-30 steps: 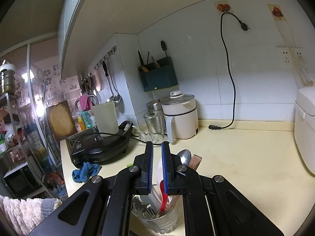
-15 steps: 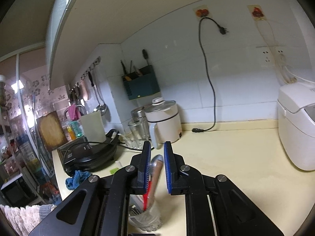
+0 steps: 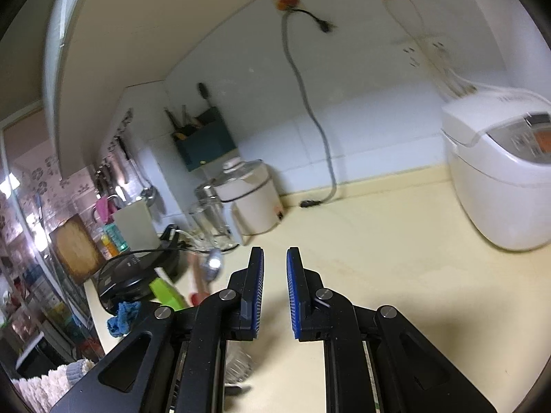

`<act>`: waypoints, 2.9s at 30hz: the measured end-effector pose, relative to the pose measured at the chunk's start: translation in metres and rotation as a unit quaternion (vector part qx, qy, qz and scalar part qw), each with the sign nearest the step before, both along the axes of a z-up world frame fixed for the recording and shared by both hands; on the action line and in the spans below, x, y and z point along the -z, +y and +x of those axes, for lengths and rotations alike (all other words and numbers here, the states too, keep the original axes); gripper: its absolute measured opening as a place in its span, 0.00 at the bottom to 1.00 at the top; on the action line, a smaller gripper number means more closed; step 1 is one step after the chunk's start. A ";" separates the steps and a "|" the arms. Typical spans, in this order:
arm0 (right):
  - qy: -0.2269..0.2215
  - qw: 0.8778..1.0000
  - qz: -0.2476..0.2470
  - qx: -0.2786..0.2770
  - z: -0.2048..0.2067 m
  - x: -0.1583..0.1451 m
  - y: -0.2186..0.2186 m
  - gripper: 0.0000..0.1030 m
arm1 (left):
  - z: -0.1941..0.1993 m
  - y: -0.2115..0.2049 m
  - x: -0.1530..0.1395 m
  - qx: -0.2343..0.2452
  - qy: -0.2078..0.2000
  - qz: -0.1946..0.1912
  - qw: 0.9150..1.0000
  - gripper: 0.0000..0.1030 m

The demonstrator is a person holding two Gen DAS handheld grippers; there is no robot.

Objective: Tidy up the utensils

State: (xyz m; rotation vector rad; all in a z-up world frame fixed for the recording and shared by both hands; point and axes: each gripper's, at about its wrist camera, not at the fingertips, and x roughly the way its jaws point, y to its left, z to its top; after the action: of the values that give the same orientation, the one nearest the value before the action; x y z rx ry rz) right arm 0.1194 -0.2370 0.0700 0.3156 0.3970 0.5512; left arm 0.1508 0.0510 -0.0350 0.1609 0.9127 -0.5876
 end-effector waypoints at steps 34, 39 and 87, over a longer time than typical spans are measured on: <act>0.148 0.982 -0.106 0.055 0.039 0.086 -0.006 0.19 | 0.000 0.001 0.000 0.000 0.000 -0.003 1.000 0.78; 0.169 0.972 -0.153 0.052 0.049 0.103 0.014 0.19 | 0.000 0.002 0.000 0.000 -0.001 0.000 1.000 0.78; 0.119 0.982 -0.132 0.071 0.061 0.077 -0.005 0.11 | -0.003 -0.005 -0.001 0.006 -0.001 0.007 1.000 0.81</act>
State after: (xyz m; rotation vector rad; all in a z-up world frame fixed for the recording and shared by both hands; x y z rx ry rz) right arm 0.1807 -0.2420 -0.0069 0.1522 0.6663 0.3155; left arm 0.1478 0.0463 -0.0343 0.1788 0.9140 -0.5921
